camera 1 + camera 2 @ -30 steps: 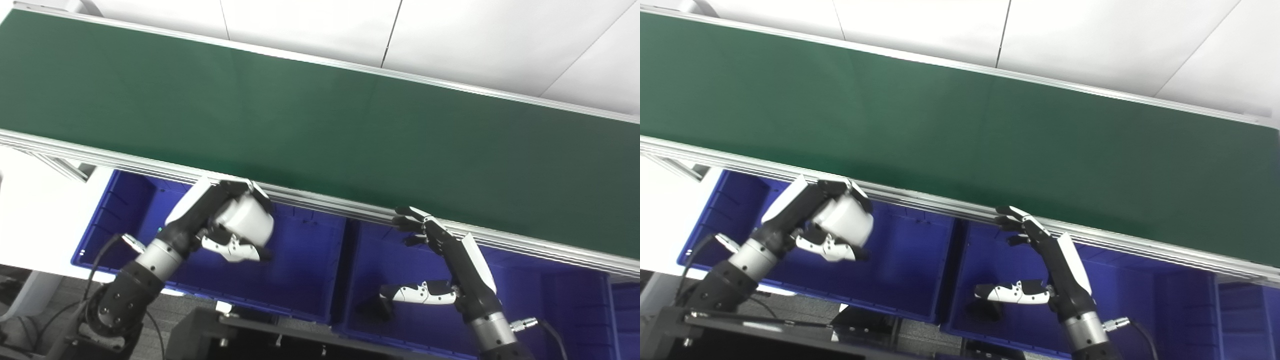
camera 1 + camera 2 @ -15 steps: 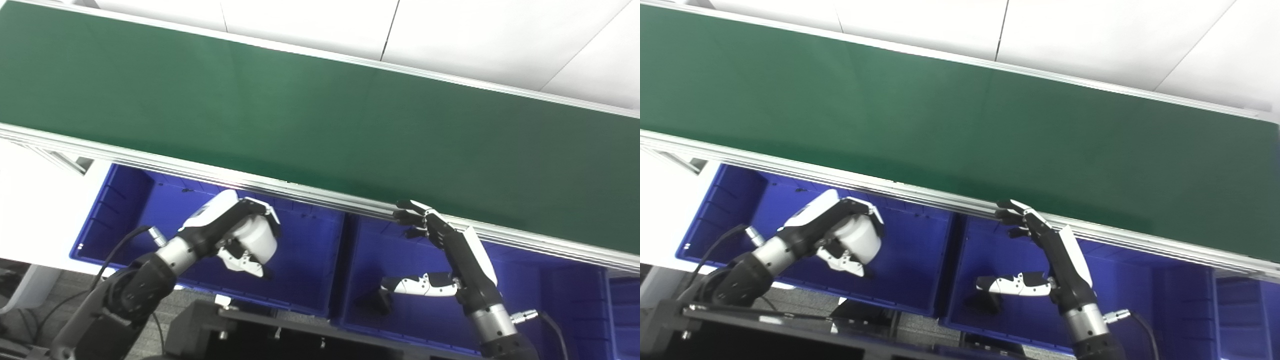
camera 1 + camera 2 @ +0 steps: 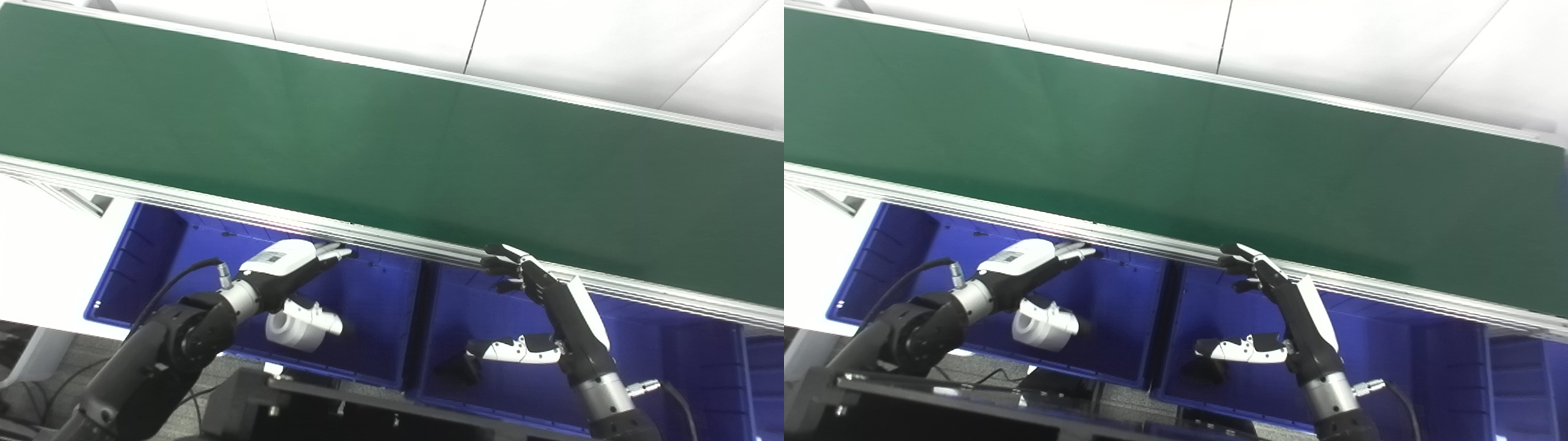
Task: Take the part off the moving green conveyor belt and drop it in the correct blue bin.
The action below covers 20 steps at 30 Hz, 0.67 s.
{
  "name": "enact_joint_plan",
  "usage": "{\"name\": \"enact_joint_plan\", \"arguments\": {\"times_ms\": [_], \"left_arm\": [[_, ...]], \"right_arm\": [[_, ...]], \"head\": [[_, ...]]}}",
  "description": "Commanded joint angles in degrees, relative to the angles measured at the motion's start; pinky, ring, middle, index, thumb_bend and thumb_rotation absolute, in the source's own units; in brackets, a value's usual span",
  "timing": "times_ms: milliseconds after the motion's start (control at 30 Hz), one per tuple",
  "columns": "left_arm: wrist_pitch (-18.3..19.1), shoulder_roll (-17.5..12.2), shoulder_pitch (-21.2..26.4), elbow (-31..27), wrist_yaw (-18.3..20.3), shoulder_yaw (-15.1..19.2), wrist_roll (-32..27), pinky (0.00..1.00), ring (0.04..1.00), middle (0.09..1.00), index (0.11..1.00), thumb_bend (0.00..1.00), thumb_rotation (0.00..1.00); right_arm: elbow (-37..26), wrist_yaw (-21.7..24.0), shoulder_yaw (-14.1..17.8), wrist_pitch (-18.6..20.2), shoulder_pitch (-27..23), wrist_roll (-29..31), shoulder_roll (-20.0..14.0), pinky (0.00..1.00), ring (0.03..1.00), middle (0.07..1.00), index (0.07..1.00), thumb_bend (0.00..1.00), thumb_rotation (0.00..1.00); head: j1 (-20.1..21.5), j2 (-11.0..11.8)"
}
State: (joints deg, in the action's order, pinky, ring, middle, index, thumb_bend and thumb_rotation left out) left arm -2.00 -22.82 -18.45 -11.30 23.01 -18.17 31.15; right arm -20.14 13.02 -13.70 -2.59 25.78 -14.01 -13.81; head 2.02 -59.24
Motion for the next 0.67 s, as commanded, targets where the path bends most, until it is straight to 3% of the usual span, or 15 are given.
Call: {"name": "enact_joint_plan", "arguments": {"times_ms": [0,67,133,167,333,400,633], "left_arm": [[-6.5,2.2,-2.0,-2.2,-0.7,0.8,-14.0,0.95,0.987,0.993,0.947,0.86,0.64],[-8.2,4.3,-3.0,-3.3,0.0,0.3,-22.2,0.92,0.977,0.984,0.941,0.86,0.55],[-9.3,5.4,-2.4,-2.7,0.5,-0.4,-24.7,0.96,0.981,0.982,0.94,0.86,0.48],[-10.1,5.6,-1.8,-1.8,0.6,-0.5,-25.3,0.99,0.987,0.983,0.943,0.86,0.44],[-16.9,5.2,1.0,5.2,0.0,0.5,-25.1,0.96,0.972,0.972,0.939,0.87,0.38],[-19.2,5.0,1.8,7.6,0.2,0.7,-25.7,0.96,0.965,0.966,0.935,0.88,0.39],[-24.1,4.8,2.7,12.0,0.4,1.1,-27.9,0.93,0.942,0.947,0.923,0.88,0.33]], "right_arm": [[-2.2,-0.4,0.3,0.1,0.9,-0.2,-0.3,0.64,0.767,0.772,0.816,0.87,0.26],[-2.0,-0.4,0.6,-0.1,1.3,-0.2,-0.6,0.65,0.773,0.777,0.814,0.87,0.28],[-1.9,-0.4,0.8,0.0,1.6,0.0,-0.6,0.64,0.776,0.787,0.816,0.87,0.27],[-1.8,-0.4,0.9,0.1,1.7,0.0,-0.5,0.6,0.779,0.794,0.821,0.87,0.25],[-0.9,-1.1,0.7,0.3,2.6,-1.4,0.3,0.59,0.778,0.801,0.833,0.87,0.25],[-0.6,-1.6,0.6,0.3,2.9,-2.5,0.9,0.64,0.779,0.796,0.836,0.88,0.25],[1.5,-3.1,0.1,-0.8,3.1,-5.0,2.2,0.69,0.805,0.805,0.846,0.88,0.26]], "head": [[2.9,0.8],[5.0,1.5],[9.3,2.6],[9.3,2.6],[16.2,5.4],[17.7,6.3],[19.1,8.6]]}}
